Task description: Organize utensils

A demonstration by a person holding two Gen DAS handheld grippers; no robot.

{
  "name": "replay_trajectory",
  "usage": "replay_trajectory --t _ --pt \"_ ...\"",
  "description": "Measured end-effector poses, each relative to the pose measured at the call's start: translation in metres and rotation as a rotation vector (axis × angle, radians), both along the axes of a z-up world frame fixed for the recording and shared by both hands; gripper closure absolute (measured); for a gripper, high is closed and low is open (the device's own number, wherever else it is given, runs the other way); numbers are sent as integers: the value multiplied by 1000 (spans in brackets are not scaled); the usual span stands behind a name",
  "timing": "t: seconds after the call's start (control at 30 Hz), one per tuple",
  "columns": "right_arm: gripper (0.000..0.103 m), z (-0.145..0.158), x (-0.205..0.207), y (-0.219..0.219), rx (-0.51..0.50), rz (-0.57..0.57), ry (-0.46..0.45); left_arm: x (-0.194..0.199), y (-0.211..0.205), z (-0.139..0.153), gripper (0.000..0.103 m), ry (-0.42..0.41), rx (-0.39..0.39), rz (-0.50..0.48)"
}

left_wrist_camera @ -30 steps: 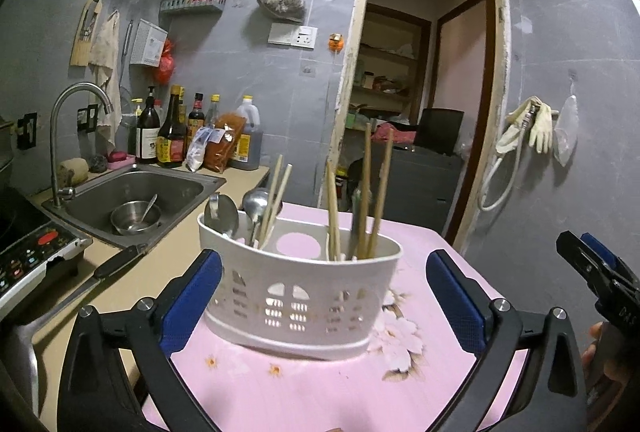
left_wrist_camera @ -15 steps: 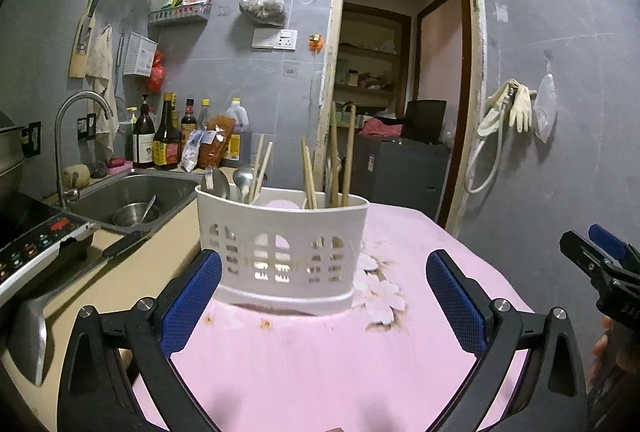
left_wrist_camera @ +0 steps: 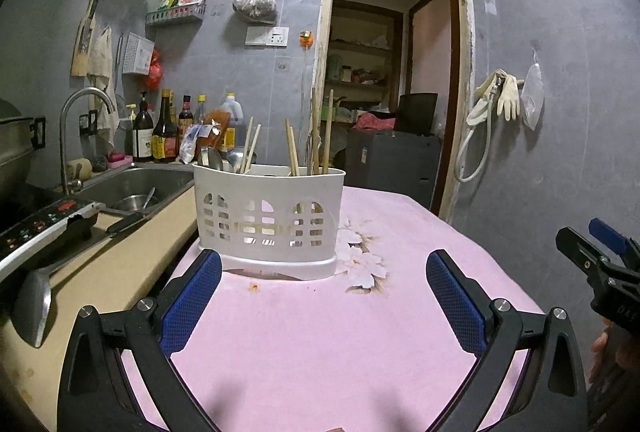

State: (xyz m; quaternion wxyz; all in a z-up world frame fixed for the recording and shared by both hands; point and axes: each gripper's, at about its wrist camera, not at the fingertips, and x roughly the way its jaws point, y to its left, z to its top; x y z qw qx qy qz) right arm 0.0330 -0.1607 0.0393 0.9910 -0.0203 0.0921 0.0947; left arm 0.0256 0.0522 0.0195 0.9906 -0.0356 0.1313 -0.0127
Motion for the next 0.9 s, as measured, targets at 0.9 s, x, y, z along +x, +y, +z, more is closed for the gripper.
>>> replay_trajectory --t 0.9 --pt "0 -3 -3 -7 14 -27 18 -4 2 -4 3 0 -23 8"
